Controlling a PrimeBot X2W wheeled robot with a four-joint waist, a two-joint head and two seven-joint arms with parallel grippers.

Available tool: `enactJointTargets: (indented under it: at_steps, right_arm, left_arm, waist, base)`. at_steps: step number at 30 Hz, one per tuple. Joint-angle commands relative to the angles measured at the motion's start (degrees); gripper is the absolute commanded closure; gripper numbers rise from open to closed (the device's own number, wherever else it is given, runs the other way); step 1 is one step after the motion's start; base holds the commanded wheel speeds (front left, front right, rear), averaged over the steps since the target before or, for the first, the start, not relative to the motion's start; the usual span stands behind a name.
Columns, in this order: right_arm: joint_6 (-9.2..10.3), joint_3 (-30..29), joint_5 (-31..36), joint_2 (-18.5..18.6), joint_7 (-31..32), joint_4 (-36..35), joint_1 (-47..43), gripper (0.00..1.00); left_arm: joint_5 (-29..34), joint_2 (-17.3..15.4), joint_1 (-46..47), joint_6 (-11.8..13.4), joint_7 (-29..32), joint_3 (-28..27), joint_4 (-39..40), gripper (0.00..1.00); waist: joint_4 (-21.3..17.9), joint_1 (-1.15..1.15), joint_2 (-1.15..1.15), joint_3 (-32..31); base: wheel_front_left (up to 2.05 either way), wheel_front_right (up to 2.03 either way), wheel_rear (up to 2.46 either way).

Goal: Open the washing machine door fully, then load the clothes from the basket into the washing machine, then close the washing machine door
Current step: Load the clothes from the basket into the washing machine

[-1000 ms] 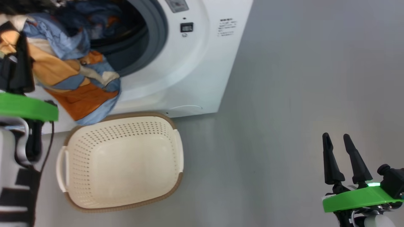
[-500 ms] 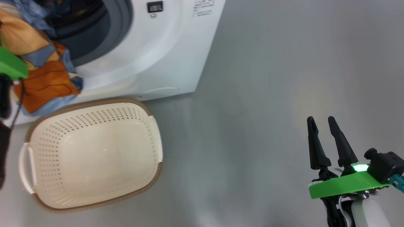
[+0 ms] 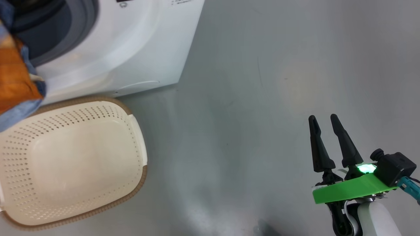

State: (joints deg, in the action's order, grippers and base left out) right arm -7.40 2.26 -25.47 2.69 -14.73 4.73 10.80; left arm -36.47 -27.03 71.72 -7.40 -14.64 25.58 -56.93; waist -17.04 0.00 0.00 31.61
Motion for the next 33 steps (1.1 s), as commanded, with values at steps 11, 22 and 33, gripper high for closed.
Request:
enactJointTargets:
  at_steps: [11,22,33]
  right_arm:
    - [-0.09,1.89,-1.85,0.20,-0.27,-1.97,1.60,0.00]
    - [-0.09,2.22,-1.82,0.20,-0.27,-2.00,1.65,0.00]
    - [-0.09,2.14,-1.30,0.19,-0.27,-1.85,1.85,0.00]
  left_arm:
    - [14.10,-1.99,0.85,0.67,-0.36,-19.05,20.49,1.00]
    - [16.80,0.84,-3.00,-0.04,-0.36,-22.56,13.01,0.00]
    - [13.25,2.58,-5.80,-0.08,-0.36,-20.31,11.63,0.00]
  waist:
    - [-0.43,0.00,0.00,3.31]
    - [0.03,0.00,0.00,3.02]
    - [1.43,0.00,0.00,2.36]
  base:
    - [0.00,0.00,0.00]
    - [0.00,0.00,0.00]
    - [0.00,0.00,0.00]
